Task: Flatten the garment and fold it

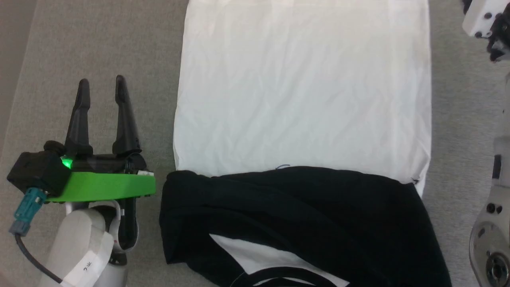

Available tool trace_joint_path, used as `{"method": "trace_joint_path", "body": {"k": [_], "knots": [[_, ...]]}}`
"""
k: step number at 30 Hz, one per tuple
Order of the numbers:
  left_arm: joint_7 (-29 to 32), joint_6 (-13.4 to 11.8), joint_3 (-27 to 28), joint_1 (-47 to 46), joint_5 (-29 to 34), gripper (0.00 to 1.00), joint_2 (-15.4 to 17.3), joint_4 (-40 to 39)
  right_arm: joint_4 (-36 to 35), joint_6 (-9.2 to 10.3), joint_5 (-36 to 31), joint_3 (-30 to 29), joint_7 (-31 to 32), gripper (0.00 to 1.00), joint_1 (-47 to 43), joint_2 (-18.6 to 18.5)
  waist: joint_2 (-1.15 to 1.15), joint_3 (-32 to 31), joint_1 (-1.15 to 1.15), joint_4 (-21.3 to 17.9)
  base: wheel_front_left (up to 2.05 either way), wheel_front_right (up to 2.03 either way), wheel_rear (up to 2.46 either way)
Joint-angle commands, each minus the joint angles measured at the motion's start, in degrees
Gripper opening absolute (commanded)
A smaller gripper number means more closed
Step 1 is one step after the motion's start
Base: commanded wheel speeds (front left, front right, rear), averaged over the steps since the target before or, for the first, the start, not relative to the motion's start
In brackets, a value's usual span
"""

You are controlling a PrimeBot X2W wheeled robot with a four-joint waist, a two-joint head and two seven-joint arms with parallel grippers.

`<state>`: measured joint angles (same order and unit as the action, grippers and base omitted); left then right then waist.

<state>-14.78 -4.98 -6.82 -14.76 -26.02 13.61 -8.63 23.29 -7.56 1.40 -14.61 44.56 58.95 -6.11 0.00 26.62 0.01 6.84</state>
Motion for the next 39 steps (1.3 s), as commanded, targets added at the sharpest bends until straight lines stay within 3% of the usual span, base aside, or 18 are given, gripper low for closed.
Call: {"method": "trace_joint_path", "body": {"k": [1,9,18,19,20,21,24,28,34,39], "knots": [[-0.2,0.7,0.2,-1.1,0.9,1.00,-0.6,-0.2,1.6,0.08,-2.5,-0.4,1.6,1.00,1.4,0.1,0.00,5.4,-0.01,4.3,0.00,0.00,0.00],[-0.2,3.8,1.3,-2.3,2.5,1.00,-3.8,0.0,6.1,0.08,-14.6,-1.9,11.8,1.00,6.2,-0.4,0.00,9.4,-0.01,6.6,0.00,0.00,0.00],[-0.2,6.5,2.5,-2.8,3.9,1.00,-5.8,1.3,6.2,0.08,-17.0,-0.4,14.8,1.00,5.6,-0.9,0.00,11.1,-0.01,6.8,0.00,0.00,0.00],[-0.2,6.7,2.6,-2.8,4.1,1.00,-5.9,1.4,6.4,0.08,-16.6,-0.1,15.7,0.89,5.4,-1.1,0.00,11.1,-0.01,6.7,0.00,0.00,0.00],[-0.2,6.9,2.6,-2.9,4.3,1.00,-5.9,1.6,6.4,0.08,-16.3,-0.1,16.2,0.38,5.4,-1.2,0.00,11.2,-0.01,6.5,0.00,0.00,0.00],[-0.2,7.2,2.6,-3.0,4.3,1.00,-5.9,1.8,6.1,0.08,-15.8,0.1,16.3,0.00,5.6,-1.4,0.00,11.3,-0.01,6.3,0.00,0.00,0.00],[0.2,8.0,2.4,-4.2,3.9,1.00,-5.3,2.2,5.0,0.08,-14.6,1.0,15.5,0.00,6.3,-1.7,0.00,11.5,-0.01,5.5,0.00,0.00,0.00],[7.2,9.4,1.6,-10.2,2.1,1.00,-2.5,2.6,4.1,0.08,-12.7,2.9,13.7,0.00,7.8,-1.5,0.00,11.2,-0.01,3.5,0.00,0.00,0.00],[22.3,10.8,-1.2,-26.9,0.0,1.00,1.7,5.1,3.8,0.08,-9.0,5.4,12.9,0.00,9.3,-0.4,0.00,11.4,-0.01,0.3,0.00,0.00,0.00],[36.7,11.6,-4.9,-41.2,-1.4,1.00,4.7,14.9,3.8,0.08,-5.6,8.3,11.9,0.00,10.7,0.3,0.00,12.7,-0.01,-2.6,0.00,0.00,0.00]]}}
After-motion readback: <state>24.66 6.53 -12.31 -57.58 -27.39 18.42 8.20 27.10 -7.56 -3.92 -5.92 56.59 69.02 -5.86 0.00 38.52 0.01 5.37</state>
